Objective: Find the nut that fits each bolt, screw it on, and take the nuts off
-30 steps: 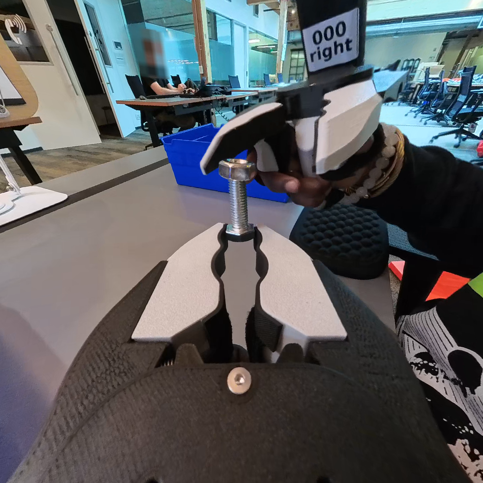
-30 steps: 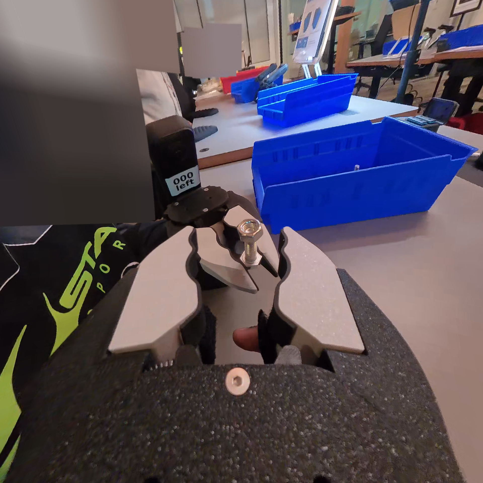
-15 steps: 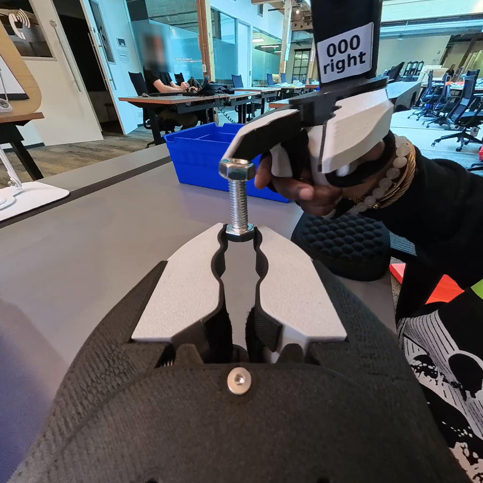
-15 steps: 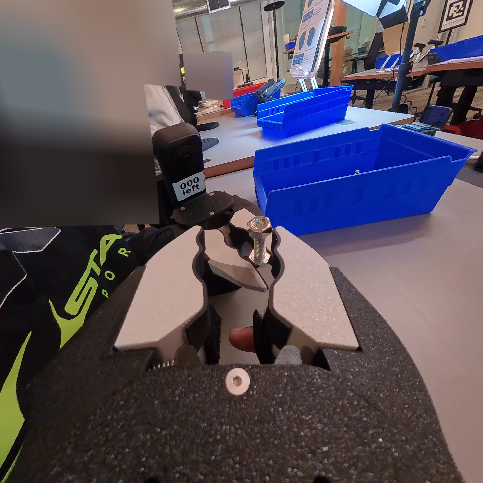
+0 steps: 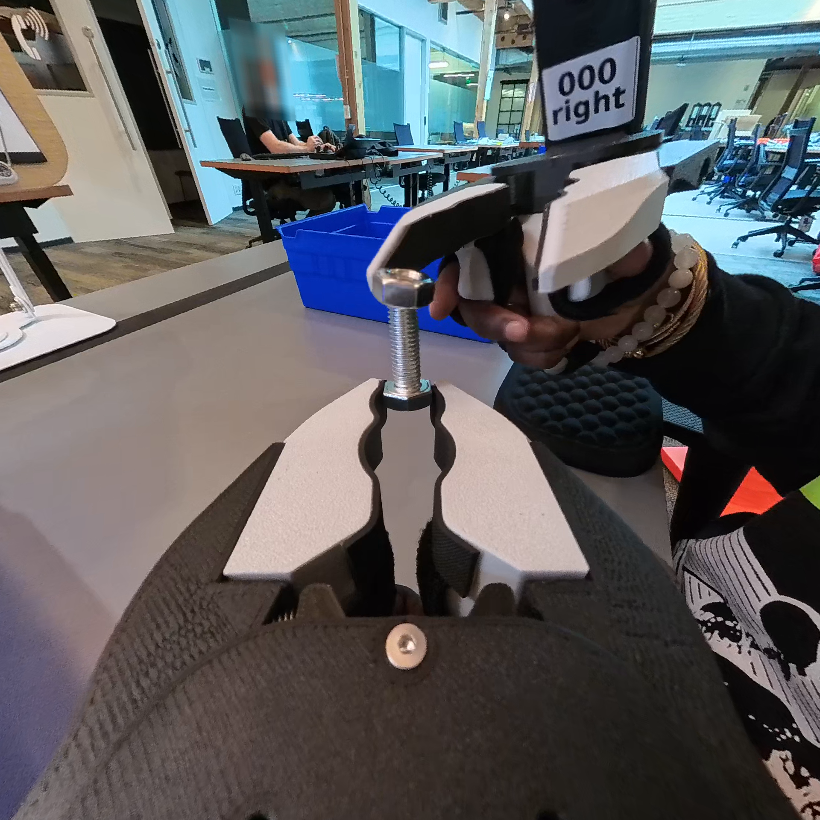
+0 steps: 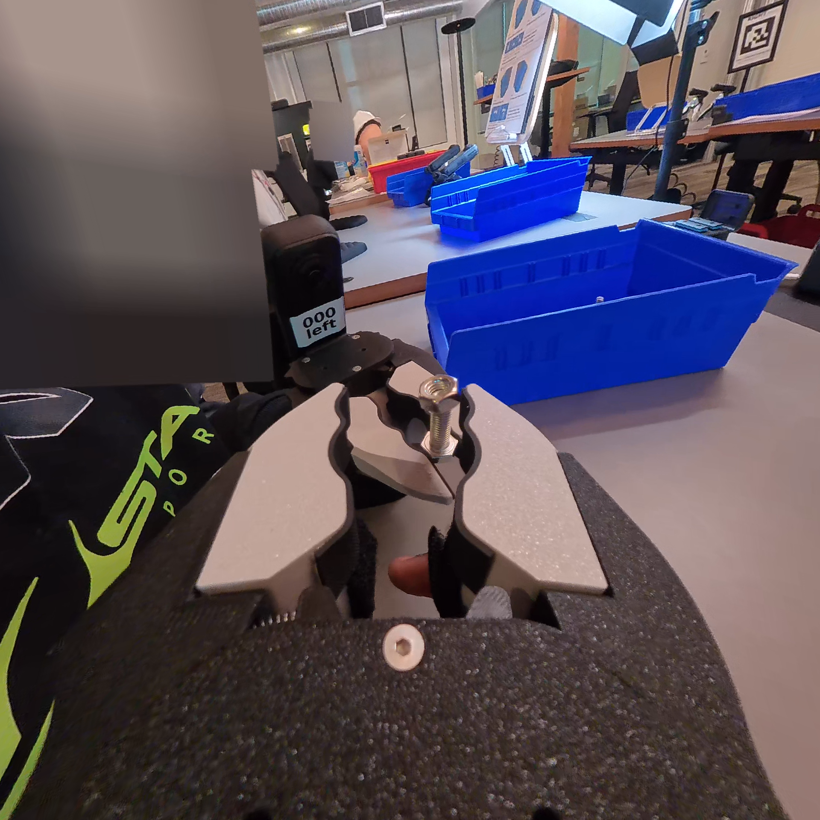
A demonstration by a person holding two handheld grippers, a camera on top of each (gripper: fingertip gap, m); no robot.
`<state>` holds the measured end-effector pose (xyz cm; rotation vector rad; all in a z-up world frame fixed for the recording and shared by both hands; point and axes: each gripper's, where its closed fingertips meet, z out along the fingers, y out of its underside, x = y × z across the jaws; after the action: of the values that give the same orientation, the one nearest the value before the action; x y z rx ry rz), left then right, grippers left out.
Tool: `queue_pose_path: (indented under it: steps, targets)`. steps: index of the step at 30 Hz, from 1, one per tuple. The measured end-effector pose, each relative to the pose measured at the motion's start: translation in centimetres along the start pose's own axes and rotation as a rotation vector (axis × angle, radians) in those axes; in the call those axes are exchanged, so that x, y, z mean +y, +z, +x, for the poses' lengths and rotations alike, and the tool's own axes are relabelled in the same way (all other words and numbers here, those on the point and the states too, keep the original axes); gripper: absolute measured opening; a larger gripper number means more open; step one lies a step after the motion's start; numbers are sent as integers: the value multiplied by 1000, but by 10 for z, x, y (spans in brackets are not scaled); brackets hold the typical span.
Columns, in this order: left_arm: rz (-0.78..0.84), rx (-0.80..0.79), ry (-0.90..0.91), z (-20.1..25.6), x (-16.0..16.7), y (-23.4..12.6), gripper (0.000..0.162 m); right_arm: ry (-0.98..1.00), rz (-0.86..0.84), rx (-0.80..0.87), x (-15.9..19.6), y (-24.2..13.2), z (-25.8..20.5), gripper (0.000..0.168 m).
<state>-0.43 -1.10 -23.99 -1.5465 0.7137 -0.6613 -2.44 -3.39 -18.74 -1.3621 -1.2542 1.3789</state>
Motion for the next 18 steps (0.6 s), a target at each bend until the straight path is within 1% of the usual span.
queue_pose_path:
  steps: [4, 7, 9, 12, 13, 15, 18]
  targets:
    - [6, -3, -12, -2, -1, -1, 19, 9, 15, 9, 0, -5, 0, 44]
    - [4, -3, -7, -1, 0, 0, 19, 10, 10, 48, 2, -5, 6, 48]
    - [-5, 0, -2, -1, 1, 0, 19, -44, -6, 93, 5, -2, 10, 50]
    - [-9, -3, -6, -2, 2, 1, 19, -193, -66, 163, 21, 5, 16, 50]
    - [-10, -2, -14, -2, 2, 1, 19, -198, -64, 161, 26, 6, 16, 48]
    - [-9, -3, -27, -4, 2, 0, 19, -153, -32, 154, 32, 7, 19, 31]
    - [-6, -4, -35, -5, 2, 0, 19, -113, -7, 153, 33, 0, 24, 28]
